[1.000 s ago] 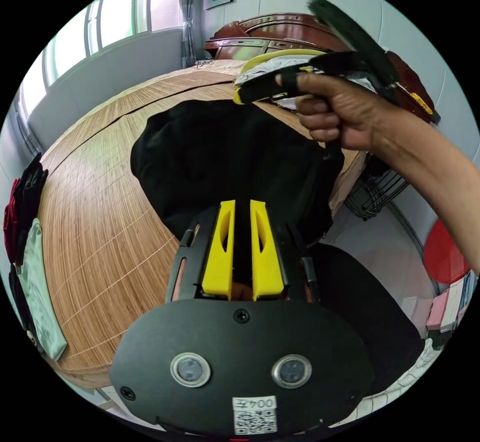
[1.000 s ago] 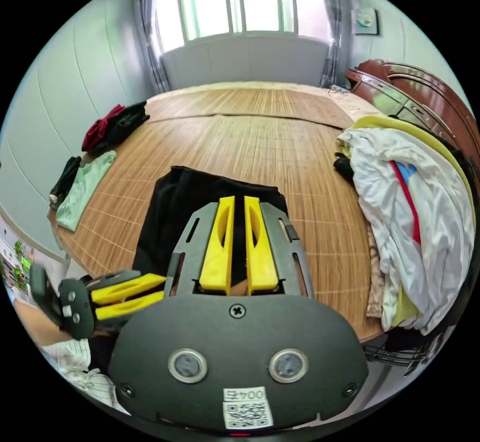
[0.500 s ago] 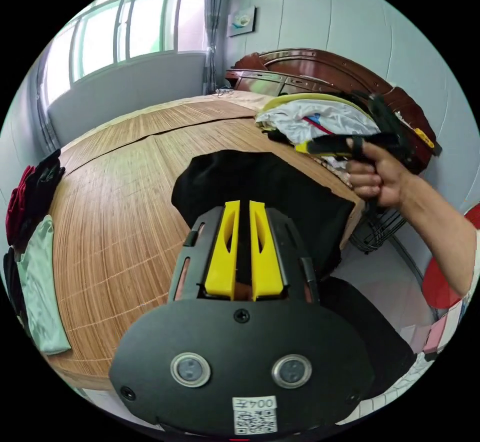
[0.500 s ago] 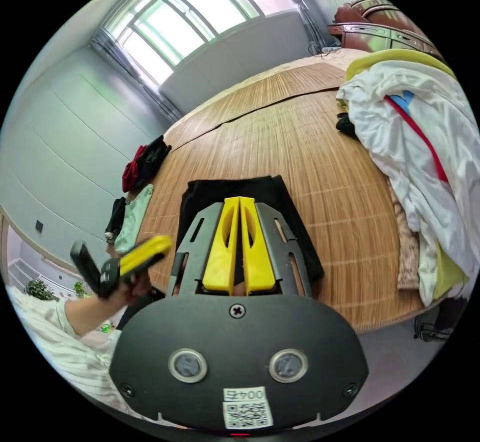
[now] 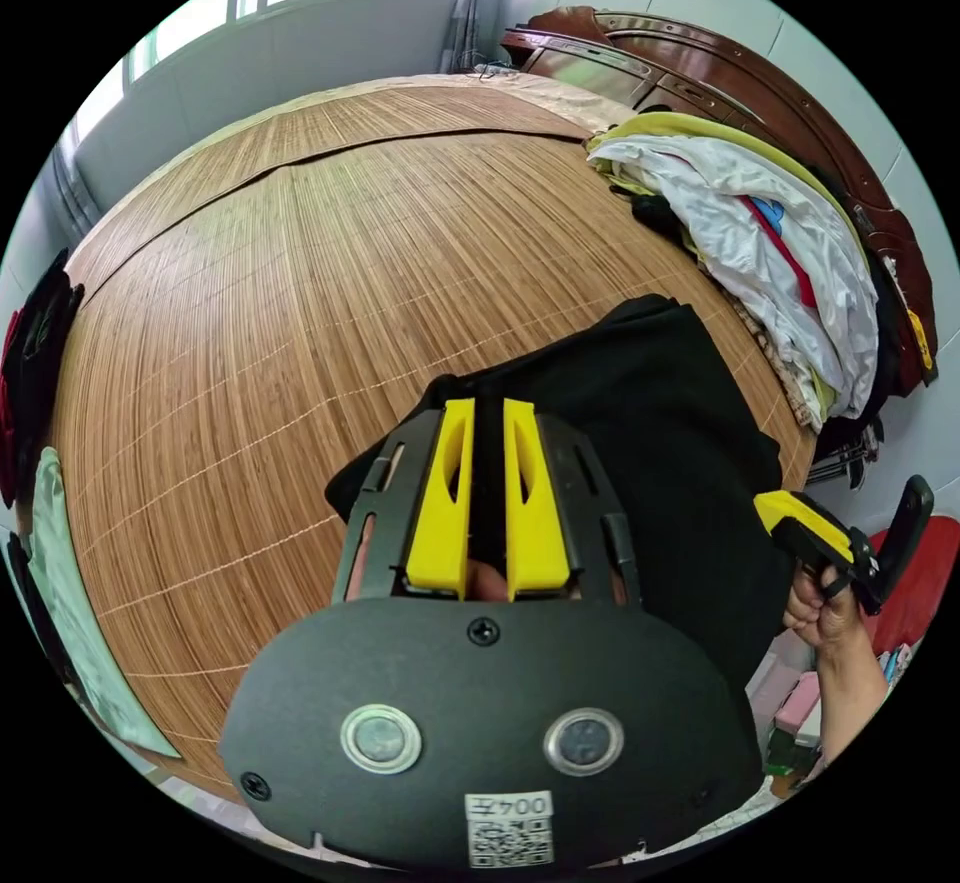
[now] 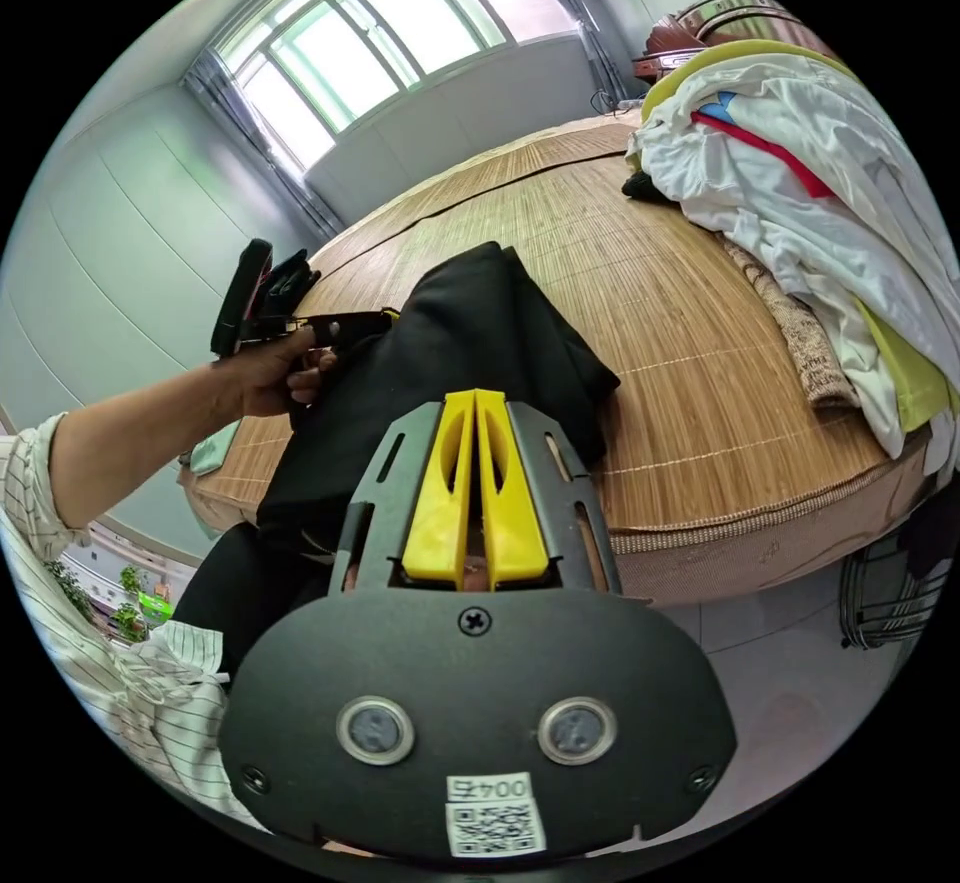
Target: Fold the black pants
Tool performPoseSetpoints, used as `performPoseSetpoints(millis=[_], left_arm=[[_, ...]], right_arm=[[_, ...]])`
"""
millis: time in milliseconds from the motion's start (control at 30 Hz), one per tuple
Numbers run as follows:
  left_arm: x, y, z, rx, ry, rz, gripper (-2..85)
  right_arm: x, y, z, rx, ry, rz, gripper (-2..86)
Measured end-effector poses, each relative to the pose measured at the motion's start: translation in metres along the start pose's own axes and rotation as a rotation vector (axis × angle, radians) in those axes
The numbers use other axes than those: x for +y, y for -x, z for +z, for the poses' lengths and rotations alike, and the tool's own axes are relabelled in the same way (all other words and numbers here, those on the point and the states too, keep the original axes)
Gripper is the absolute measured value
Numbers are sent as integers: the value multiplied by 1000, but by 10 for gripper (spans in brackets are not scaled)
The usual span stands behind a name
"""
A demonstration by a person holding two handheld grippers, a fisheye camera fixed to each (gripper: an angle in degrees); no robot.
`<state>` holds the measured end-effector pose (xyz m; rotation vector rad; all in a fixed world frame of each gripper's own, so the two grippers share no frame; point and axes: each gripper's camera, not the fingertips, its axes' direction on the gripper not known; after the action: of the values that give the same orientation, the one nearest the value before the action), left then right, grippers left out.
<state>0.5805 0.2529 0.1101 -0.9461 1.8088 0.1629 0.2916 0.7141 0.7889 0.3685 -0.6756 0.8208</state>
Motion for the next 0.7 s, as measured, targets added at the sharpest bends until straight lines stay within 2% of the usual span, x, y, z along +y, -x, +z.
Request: performPoseSetpoints(millis=[133, 200, 300, 467, 600, 700], left_arm=[[-7, 26, -30, 54, -18, -52, 22], [9, 50, -72, 158, -111, -111, 27], [59, 80, -113, 299, -145, -159, 51], [164, 115, -123, 490, -44, -302, 76], [204, 125, -105, 627, 22, -414, 87], [203, 130, -95, 683, 37, -478, 104]], right_arm=[[-9, -20, -19, -51, -8, 56, 16], [-18, -28, -39, -112, -13, 98, 46], [-18, -42, -80, -252, -38, 191, 104], [28, -79, -115, -686, -12, 582, 129], [40, -59, -132, -730, 19, 600, 135], [39, -46, -147, -766, 15, 572, 134]])
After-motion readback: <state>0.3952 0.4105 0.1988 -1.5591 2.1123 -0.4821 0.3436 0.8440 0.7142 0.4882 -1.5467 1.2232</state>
